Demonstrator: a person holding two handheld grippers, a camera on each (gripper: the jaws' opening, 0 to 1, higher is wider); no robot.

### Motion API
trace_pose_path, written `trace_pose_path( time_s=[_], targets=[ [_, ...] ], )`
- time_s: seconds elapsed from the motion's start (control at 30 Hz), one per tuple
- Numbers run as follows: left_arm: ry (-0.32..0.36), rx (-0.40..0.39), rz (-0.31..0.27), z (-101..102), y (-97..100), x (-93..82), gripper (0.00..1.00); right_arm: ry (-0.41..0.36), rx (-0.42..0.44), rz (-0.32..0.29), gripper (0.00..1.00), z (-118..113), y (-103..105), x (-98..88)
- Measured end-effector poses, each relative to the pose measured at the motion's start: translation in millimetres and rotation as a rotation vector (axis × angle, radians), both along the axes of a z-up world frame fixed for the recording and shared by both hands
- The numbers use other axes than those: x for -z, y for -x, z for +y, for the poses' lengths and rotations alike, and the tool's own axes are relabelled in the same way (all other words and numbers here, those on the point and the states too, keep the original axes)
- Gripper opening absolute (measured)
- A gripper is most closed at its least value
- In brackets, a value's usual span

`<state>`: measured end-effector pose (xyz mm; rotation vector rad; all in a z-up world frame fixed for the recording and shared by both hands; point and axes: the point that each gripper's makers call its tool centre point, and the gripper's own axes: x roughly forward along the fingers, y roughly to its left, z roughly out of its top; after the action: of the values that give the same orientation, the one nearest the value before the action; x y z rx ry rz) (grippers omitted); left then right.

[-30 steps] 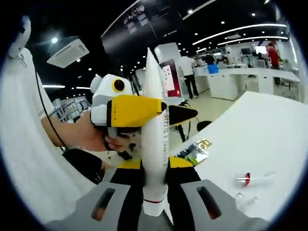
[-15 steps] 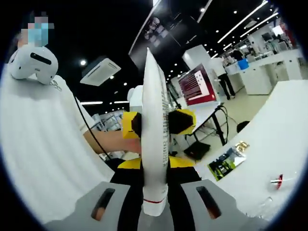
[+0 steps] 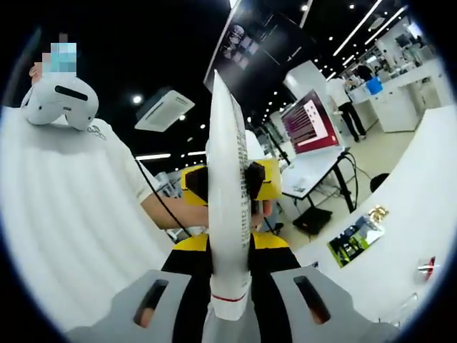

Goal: Arrange the skincare products in the storage area until every visible bottle or jar stands upright without overlapping.

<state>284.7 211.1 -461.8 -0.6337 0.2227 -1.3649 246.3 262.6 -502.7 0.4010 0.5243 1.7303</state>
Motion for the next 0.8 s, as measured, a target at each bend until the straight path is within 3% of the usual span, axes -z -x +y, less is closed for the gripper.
trace_pose_path(
  time_s=[0.33, 0.5, 0.63, 0.8],
  targets=[
    [-0.044, -0.066, 0.007, -3, -8.4, 4.6, 0.17, 0.017, 0.068, 0.021, 0.19, -2, -9, 4.9],
    [-0.048, -0.118, 0.018, 0, -15.9, 6.2, 0.15, 0.045, 0.157, -0.023, 0.21, -1, -21, 7.7],
    [-0.108, -0.147, -0.005, -3, -18.9, 12.4, 0.15, 0.099, 0.234, -0.044, 0.22, -1, -27, 15.6],
    [-0.138, -0.187, -0.008, -2, -25.2, 16.6, 0.14, 0.117, 0.312, -0.114, 0.24, -1, -34, 18.2]
  ],
)
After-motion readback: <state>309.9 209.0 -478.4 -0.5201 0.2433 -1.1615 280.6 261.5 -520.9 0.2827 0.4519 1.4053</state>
